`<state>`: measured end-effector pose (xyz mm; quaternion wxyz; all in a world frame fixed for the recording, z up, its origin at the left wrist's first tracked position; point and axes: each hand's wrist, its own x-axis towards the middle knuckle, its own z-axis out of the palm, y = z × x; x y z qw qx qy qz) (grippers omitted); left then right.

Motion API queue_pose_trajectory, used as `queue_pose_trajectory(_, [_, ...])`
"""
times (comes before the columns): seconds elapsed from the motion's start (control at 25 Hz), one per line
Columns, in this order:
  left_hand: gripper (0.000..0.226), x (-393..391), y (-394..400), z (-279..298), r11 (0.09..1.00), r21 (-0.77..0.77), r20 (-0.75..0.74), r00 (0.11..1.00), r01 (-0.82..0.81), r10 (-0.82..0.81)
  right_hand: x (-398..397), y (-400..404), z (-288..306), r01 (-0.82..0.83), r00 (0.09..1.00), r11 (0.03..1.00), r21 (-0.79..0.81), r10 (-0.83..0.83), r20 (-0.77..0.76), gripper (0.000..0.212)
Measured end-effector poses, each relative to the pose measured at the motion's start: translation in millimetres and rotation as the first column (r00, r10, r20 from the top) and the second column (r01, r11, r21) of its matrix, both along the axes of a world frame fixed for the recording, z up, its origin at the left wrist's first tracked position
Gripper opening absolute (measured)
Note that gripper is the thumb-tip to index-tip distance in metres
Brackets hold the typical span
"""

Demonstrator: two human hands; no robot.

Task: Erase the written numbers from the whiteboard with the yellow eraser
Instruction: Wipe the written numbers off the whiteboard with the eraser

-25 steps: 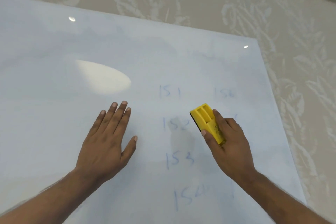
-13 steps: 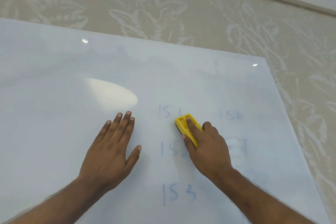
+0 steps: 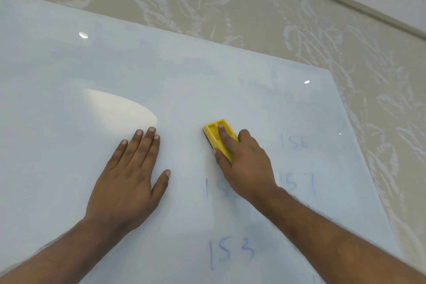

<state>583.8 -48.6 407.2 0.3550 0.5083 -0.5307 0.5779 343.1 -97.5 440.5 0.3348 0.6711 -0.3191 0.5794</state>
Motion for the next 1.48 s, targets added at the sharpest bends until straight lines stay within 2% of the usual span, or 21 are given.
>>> queue_pose_trajectory(0.12, [0.072, -2.2, -1.5, -1.4, 1.000, -0.011, 0.008, 1.000, -0.004, 0.004, -13.2, -2.3, -40.7, 0.018, 0.999, 1.000, -0.016, -0.018, -0.042, 0.053])
queue_pose_trajectory(0.2, [0.072, -1.4, -1.1, -1.2, 1.000, -0.012, 0.010, 1.000, 0.003, -0.003, -25.9, -5.6, -45.3, 0.062, 0.997, 0.998, -0.032, -0.063, -0.036, 0.051])
queue_pose_trajectory(0.28, [0.072, -0.5, -1.6, -1.6, 1.000, -0.014, 0.013, 1.000, 0.006, -0.006, -28.8, -6.4, -33.3, 0.066, 0.998, 0.998, -0.012, -0.066, 0.016, 0.051])
queue_pose_trajectory(0.44, [0.071, -1.9, -2.4, -2.9, 1.000, -0.019, 0.018, 1.000, -0.010, 0.010, 4.3, -4.4, 12.6, -0.037, 0.990, 0.999, 0.014, 0.034, 0.136, 0.054])
queue_pose_trajectory(0.6, [0.071, -3.0, -0.8, -3.0, 0.999, -0.027, 0.012, 0.999, -0.029, 0.030, 22.9, 2.0, 1.8, -0.070, 0.997, 0.997, -0.040, 0.071, 0.010, 0.055])
queue_pose_trajectory(0.76, [0.070, -4.7, -3.2, -5.6, 0.998, -0.035, 0.002, 0.998, -0.061, 0.061, -17.7, -9.8, -42.4, -0.033, 0.983, 0.990, -0.136, 0.007, -0.182, 0.053])
queue_pose_trajectory(0.88, [0.069, -7.0, -1.9, -6.1, 0.996, -0.029, -0.019, 0.997, -0.081, 0.081, -50.0, -24.8, -36.4, 0.015, 0.995, 0.990, -0.143, -0.029, -0.093, 0.052])
queue_pose_trajectory(1.0, [0.065, -23.7, -5.6, -15.3, 0.999, -0.035, -0.095, 0.995, -0.041, 0.037, -42.4, -27.1, -12.3, -0.046, 0.998, 0.999, -0.028, 0.047, 0.041, 0.055])
queue_pose_trajectory(1.08, [0.063, -32.6, -9.3, -26.0, 0.998, -0.050, -0.116, 0.993, -0.025, 0.019, -22.8, -22.7, -5.0, -0.088, 0.995, 0.996, -0.018, 0.089, 0.053, 0.056])
queue_pose_trajectory(1.16, [0.063, -35.1, -9.4, -33.6, 0.998, -0.049, -0.099, 0.995, -0.030, 0.025, -9.4, -17.5, -16.7, -0.106, 0.994, 0.991, -0.080, 0.104, -0.026, 0.055])
queue_pose_trajectory(1.32, [0.064, -30.9, -6.8, -36.9, 0.998, -0.026, -0.081, 0.995, -0.052, 0.050, -11.2, -15.0, -77.4, -0.113, 0.975, 0.975, -0.191, 0.072, -0.209, 0.050])
queue_pose_trajectory(1.48, [0.064, -32.6, -8.1, -37.1, 0.998, -0.024, -0.088, 0.995, -0.058, 0.056, -37.7, -23.5, -107.9, -0.040, 0.973, 0.975, -0.219, -0.012, -0.231, 0.048])
